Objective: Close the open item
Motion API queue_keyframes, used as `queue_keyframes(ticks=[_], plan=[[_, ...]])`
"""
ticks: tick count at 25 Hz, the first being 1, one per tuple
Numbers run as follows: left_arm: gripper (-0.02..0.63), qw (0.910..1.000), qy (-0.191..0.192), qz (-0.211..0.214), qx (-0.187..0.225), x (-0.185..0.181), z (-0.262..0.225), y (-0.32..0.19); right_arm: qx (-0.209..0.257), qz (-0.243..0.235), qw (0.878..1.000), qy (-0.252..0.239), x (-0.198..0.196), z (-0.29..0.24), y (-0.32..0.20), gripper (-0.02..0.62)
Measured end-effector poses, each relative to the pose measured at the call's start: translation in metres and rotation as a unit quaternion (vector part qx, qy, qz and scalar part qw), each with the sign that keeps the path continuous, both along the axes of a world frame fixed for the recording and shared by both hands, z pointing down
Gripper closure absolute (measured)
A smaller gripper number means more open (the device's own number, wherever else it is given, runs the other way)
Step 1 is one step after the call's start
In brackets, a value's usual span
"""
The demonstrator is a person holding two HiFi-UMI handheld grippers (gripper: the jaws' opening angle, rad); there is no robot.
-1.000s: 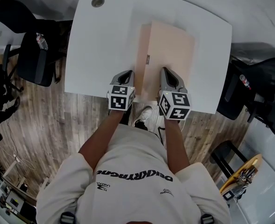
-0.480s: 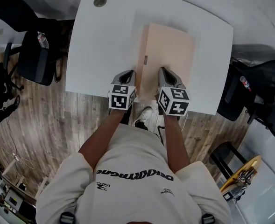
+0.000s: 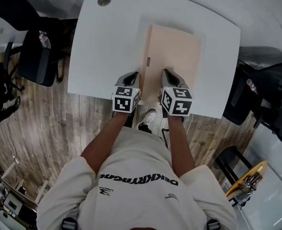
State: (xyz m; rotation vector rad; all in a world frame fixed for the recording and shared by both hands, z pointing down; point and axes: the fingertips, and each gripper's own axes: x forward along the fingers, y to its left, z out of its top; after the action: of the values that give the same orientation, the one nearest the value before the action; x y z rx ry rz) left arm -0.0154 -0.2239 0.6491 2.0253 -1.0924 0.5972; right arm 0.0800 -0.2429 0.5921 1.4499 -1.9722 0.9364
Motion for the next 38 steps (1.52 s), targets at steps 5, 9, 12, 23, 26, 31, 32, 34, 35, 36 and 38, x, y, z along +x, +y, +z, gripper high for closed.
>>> queue_keyframes(ticks=[5,9,12,23,26,31,32,34,35,36,38], plan=[[0.601,1.0,0.001,0.001,0.003,0.0,0.0,-0.001,-0.011,-0.014,1.0,0.012,-0.003,0.004,0.0,0.594],[0.601,1.0,0.002,0.003,0.001,0.001,0.002,-0.002,-0.019,-0.019,1.0,0.017,-0.003,0.009,-0.001,0.594],[0.601,1.0,0.005,0.006,-0.002,0.001,0.004,-0.002,-0.024,-0.021,0.999,0.018,-0.004,0.011,-0.001,0.594],[0.601,1.0,0.006,0.004,-0.003,-0.002,0.004,-0.007,-0.042,-0.032,0.998,0.025,-0.01,0.019,-0.004,0.594],[0.601,1.0,0.007,0.005,-0.004,-0.002,0.005,-0.007,-0.044,-0.035,0.998,0.026,-0.01,0.021,-0.003,0.594],[0.601,1.0,0.006,0.006,-0.005,-0.001,0.007,-0.009,-0.048,-0.039,0.998,0.025,-0.012,0.024,-0.004,0.594],[0.601,1.0,0.006,0.006,-0.006,0.0,0.007,-0.009,-0.048,-0.039,0.998,0.025,-0.012,0.024,-0.005,0.594],[0.601,1.0,0.006,0.006,-0.006,0.0,0.006,-0.01,-0.05,-0.04,0.998,0.025,-0.012,0.025,-0.005,0.594],[0.601,1.0,0.005,0.006,-0.005,0.0,0.006,-0.011,-0.05,-0.041,0.998,0.025,-0.012,0.025,-0.005,0.594],[0.601,1.0,0.005,0.006,-0.005,0.0,0.007,-0.011,-0.05,-0.041,0.998,0.025,-0.012,0.026,-0.005,0.594],[0.601,1.0,0.006,0.006,-0.004,-0.001,0.007,-0.011,-0.051,-0.044,0.997,0.027,-0.014,0.028,-0.005,0.594]])
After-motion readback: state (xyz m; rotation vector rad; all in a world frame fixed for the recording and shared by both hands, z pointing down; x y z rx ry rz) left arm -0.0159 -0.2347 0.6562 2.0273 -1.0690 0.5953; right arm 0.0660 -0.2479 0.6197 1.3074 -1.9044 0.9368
